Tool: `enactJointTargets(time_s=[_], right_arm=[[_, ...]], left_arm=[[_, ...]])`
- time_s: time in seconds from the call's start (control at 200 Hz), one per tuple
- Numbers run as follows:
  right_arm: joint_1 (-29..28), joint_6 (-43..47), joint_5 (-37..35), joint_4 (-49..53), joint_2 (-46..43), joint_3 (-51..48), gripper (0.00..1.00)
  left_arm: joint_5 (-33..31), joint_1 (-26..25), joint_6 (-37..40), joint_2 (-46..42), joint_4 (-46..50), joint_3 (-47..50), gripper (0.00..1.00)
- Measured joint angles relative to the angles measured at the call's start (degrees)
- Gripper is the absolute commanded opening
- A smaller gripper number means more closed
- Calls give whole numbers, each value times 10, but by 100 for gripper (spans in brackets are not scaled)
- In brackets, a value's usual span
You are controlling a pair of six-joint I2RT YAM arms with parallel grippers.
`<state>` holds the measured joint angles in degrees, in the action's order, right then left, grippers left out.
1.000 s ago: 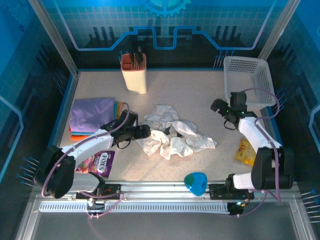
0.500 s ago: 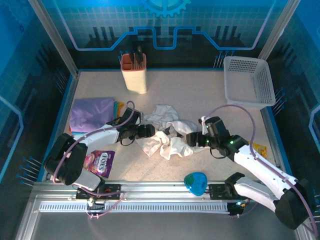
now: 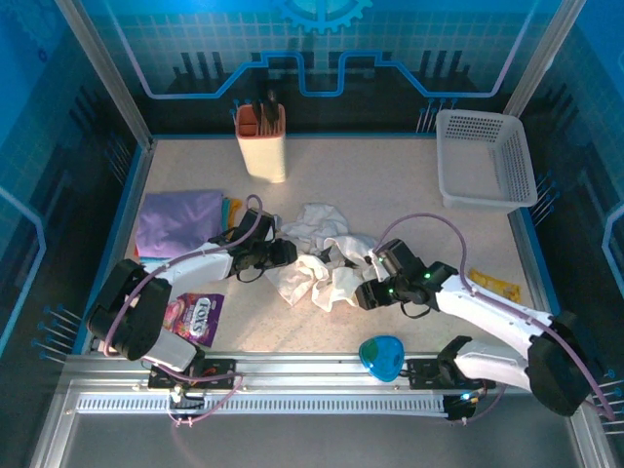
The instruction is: Fold and stack the t-shirts
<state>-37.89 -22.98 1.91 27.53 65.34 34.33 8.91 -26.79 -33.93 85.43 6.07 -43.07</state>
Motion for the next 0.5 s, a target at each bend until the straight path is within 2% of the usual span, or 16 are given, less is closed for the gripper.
enactJointTargets(time_s=[0.07, 0.15, 0.225, 0.28, 0.355, 0.5], right_arm=[[0, 3, 5, -6, 21, 0, 56], [0, 0, 7, -14, 44, 0, 37], [0, 1, 6, -20, 57, 0, 23], [0, -3, 2, -23, 57, 0, 17], [0, -3, -4, -25, 50, 3, 0], [0, -5, -60, -16, -3, 25, 0]], left_arm=[[-1, 0, 1, 0, 0, -1, 19], [-1, 0, 4, 0, 1, -6, 15], [-3, 0, 6, 0, 3, -11, 9], [-6, 0, 9, 0, 8, -15, 5], [-11, 0, 10, -2, 22, -26, 1], [-26, 0, 31, -21, 76, -73, 1]])
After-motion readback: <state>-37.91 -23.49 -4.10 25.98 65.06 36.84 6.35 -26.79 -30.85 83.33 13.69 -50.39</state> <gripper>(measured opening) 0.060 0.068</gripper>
